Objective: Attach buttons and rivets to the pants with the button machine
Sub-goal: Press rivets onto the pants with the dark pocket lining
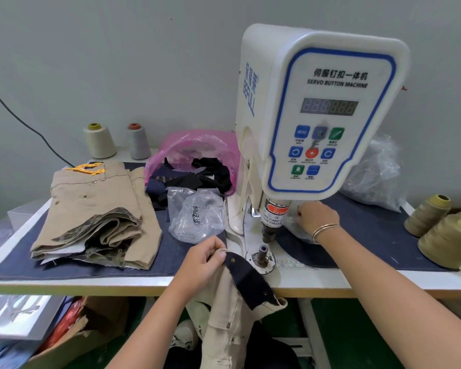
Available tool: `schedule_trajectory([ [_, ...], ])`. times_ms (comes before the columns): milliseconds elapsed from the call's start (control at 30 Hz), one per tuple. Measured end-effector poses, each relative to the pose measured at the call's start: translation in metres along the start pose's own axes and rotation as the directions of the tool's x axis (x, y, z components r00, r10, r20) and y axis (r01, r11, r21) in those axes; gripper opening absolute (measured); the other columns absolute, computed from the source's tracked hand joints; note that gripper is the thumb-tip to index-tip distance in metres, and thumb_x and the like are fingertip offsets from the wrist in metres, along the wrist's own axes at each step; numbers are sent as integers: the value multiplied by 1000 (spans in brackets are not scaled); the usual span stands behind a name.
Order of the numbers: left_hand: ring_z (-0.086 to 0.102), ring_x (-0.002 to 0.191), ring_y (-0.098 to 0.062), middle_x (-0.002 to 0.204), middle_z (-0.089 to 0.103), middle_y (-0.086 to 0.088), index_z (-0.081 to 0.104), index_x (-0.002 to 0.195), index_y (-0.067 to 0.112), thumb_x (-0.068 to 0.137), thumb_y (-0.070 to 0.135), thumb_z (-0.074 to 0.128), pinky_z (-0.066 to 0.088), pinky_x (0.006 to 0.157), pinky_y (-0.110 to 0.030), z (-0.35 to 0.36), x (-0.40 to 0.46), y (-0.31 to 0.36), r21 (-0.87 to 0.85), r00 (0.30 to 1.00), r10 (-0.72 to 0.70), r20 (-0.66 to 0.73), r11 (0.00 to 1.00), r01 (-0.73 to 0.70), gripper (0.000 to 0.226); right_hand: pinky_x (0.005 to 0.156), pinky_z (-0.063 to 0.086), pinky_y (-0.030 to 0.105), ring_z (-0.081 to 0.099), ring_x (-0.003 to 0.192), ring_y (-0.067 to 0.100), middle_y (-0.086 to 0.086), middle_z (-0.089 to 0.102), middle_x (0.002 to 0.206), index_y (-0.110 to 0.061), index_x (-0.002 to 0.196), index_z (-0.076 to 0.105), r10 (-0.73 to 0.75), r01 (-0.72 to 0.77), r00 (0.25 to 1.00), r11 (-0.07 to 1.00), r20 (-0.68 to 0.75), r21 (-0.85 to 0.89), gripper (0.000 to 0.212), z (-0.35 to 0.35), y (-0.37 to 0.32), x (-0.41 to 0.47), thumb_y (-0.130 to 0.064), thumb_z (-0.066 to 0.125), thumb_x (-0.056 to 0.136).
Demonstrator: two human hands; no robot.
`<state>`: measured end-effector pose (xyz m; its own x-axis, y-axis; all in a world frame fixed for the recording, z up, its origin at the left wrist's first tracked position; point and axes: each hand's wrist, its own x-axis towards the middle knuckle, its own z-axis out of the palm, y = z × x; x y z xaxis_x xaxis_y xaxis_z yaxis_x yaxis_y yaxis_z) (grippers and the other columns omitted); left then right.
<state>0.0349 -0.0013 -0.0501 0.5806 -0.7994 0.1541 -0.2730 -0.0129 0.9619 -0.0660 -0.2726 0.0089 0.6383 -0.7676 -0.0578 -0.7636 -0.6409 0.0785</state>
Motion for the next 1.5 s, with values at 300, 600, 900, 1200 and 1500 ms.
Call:
schedule_trajectory([
  [300, 39, 59, -1, 62, 49, 13, 54, 78, 12, 85, 24, 53, 32, 58, -14, -1, 0, 3, 20, 1000, -4, 1, 1000, 4, 14, 72, 42, 34, 62, 99, 27, 5, 65, 104, -12, 99, 65, 8, -14, 998, 996, -65, -91, 20, 11, -8, 1, -10, 46, 92],
  [600, 39, 62, -8, 65, 47, 5, 54, 79, 10, 94, 8, 54, 32, 59, -16, -1, -1, 5, 25, 1000, -23, 0, 999, 23, 15, 75, 41, 33, 61, 103, 27, 4, 64, 108, -12, 104, 63, 29, -30, 999, 995, -13, -91, 18, 7, -12, 4, -13, 50, 92],
  [900, 37, 61, -7, 63, 46, 8, 55, 79, 11, 94, 7, 54, 31, 59, -17, -3, -1, 4, 41, 999, -38, -5, 998, 38, 16, 68, 41, 31, 61, 92, 28, 8, 64, 100, -12, 99, 62, -91, 86, 986, 995, -137, -43, 18, 4, 6, -7, -11, 45, 92],
  [1200, 39, 64, -12, 66, 47, 1, 55, 79, 13, 85, 26, 53, 31, 62, -25, -1, -1, 4, 12, 999, -38, -8, 999, 38, 15, 46, 35, 17, 44, 49, 3, -13, 51, 49, -22, 54, 56, 372, 103, 895, 366, -247, 925, 32, -10, 11, -76, -26, 70, 83],
  [1500, 42, 64, -9, 64, 51, 8, 56, 74, 22, 86, 23, 54, 33, 60, -17, -2, -2, 1, -13, 999, -39, -6, 999, 39, 12, 30, 19, 16, 25, 29, 6, -2, 32, 48, -4, 83, 58, -131, -405, 906, -547, 402, 733, 18, 8, -62, -153, -20, 65, 83],
])
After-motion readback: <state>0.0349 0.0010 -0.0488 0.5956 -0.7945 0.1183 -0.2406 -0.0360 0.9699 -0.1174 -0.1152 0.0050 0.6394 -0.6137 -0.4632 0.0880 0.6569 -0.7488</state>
